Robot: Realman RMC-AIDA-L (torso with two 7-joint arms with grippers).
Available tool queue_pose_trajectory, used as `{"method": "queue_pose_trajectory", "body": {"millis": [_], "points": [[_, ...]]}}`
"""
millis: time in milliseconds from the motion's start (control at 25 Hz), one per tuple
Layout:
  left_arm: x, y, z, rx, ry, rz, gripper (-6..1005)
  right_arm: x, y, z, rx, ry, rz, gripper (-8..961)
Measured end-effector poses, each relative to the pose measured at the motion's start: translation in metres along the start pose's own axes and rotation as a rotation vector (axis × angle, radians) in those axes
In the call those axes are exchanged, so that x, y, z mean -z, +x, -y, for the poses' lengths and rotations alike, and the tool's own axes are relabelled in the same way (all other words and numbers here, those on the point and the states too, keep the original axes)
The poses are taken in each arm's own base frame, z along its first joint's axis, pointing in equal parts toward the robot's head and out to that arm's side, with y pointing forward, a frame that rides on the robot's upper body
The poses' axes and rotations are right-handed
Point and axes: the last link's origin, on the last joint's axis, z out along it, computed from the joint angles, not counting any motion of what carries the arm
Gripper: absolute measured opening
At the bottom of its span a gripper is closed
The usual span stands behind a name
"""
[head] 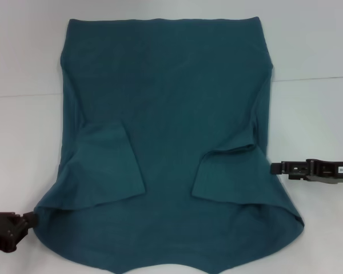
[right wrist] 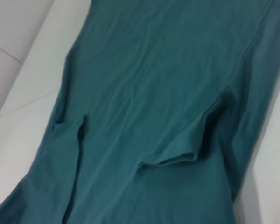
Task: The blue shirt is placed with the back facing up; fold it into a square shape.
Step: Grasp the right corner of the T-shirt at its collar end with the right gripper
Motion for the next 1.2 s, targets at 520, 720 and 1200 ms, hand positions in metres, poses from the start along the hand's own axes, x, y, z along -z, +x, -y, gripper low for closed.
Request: {"method": "queue_pose_trajectory", "body": {"millis": [520, 720, 1200], "points": [[-0.002, 0.006, 0.002, -0.014, 0.0, -0.003, -2, -0.02, -0.003, -0.006, 0.023, 0.031, 0.008, 794], [-0.002, 0.006, 0.002, -0.015, 0.0, -0.003, -1, -0.023, -0.003, -0.008, 0.029, 0.035, 0.003, 789], [-0.002, 0.006, 0.002, -0.016, 0.0, -0.003, -1, -0.029, 0.0, -0.009, 0.054, 0.046, -0.023, 778]]}}
